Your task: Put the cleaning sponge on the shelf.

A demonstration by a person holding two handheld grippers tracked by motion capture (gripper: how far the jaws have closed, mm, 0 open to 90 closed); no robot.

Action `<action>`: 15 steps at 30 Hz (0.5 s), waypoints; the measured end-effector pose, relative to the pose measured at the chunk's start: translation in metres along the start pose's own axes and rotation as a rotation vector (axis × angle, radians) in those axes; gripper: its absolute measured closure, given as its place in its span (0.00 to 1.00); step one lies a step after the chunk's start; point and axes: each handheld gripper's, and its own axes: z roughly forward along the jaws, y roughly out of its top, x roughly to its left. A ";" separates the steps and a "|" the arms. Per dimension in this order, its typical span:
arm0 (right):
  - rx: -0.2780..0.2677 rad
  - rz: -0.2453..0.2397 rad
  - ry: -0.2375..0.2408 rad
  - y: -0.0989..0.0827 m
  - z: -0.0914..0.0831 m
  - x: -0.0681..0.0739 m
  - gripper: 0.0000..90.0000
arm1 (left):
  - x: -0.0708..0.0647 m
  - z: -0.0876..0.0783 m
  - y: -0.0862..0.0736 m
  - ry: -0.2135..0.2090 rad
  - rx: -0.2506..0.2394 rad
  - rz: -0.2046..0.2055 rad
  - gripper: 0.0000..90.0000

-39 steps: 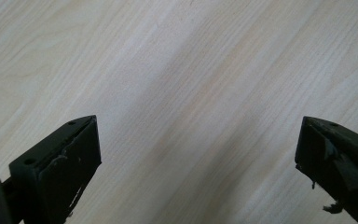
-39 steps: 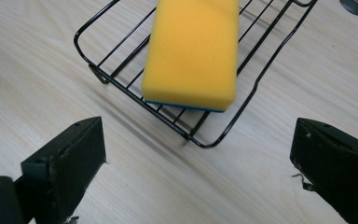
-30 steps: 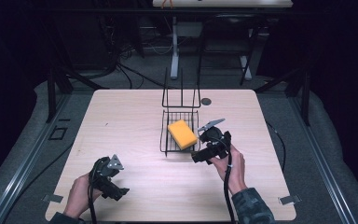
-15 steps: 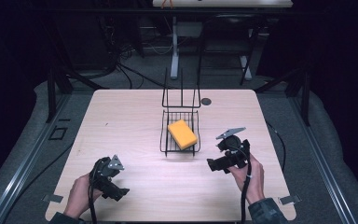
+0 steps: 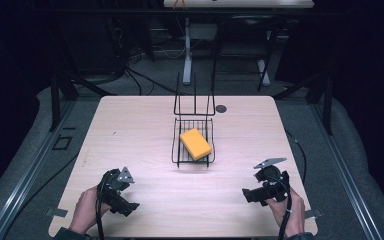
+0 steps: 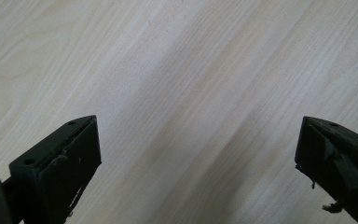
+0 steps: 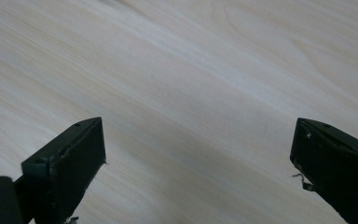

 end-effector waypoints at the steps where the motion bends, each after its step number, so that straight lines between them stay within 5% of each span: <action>1: 0.000 0.000 0.000 0.000 0.000 0.000 0.03 | 0.000 0.000 0.000 0.000 0.000 0.002 0.00; 9: 0.050 0.028 0.001 -0.023 0.014 -0.005 0.05 | 0.001 -0.002 0.000 0.000 -0.003 0.007 0.00; 15: 0.050 0.018 0.001 -0.021 0.017 -0.005 0.06 | 0.002 -0.002 0.000 0.008 -0.004 0.007 0.00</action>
